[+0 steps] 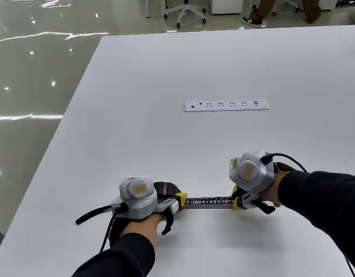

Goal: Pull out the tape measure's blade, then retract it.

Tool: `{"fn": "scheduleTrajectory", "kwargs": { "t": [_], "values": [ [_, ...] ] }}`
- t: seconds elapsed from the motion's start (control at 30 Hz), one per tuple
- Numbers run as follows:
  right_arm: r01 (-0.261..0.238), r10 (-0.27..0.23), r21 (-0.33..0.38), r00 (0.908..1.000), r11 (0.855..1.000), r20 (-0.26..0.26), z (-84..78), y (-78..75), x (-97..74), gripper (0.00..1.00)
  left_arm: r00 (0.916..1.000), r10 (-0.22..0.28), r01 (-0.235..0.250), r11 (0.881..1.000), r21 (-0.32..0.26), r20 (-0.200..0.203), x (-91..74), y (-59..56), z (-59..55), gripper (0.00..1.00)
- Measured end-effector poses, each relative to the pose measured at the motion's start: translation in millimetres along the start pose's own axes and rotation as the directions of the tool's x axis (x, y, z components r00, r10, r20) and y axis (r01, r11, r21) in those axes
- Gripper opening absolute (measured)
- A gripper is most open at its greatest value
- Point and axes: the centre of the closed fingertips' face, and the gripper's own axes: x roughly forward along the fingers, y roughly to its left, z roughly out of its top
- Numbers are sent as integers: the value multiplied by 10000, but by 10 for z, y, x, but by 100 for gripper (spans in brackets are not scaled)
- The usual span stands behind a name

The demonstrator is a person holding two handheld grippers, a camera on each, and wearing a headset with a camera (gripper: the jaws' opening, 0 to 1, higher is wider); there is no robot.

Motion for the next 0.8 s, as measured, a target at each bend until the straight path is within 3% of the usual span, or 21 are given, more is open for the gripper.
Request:
{"fn": "scheduleTrajectory", "kwargs": {
  "t": [0.1, 0.37, 0.5, 0.8],
  "values": [
    [9, -13, 151, 9997, 9999, 238, 26, 5, 12, 9, 9999, -93, 92, 9999, -54, -79, -1, 2, -3, 60],
    [54, -53, -19, 9996, 10000, 270, 116, 30, 45, 9, 9999, -104, 104, 9999, 33, -103, 5, -8, -5, 60],
    [-42, 56, -223, 9981, 9997, 616, 254, 76, 83, 9, 9999, -115, 116, 9999, 41, -83, 4, -9, -3, 61],
    [-86, 94, -149, 9985, 9999, 532, 285, 64, 94, 9, 9999, -144, 144, 9999, 1, -86, 3, -14, -7, 61]
  ]
}}
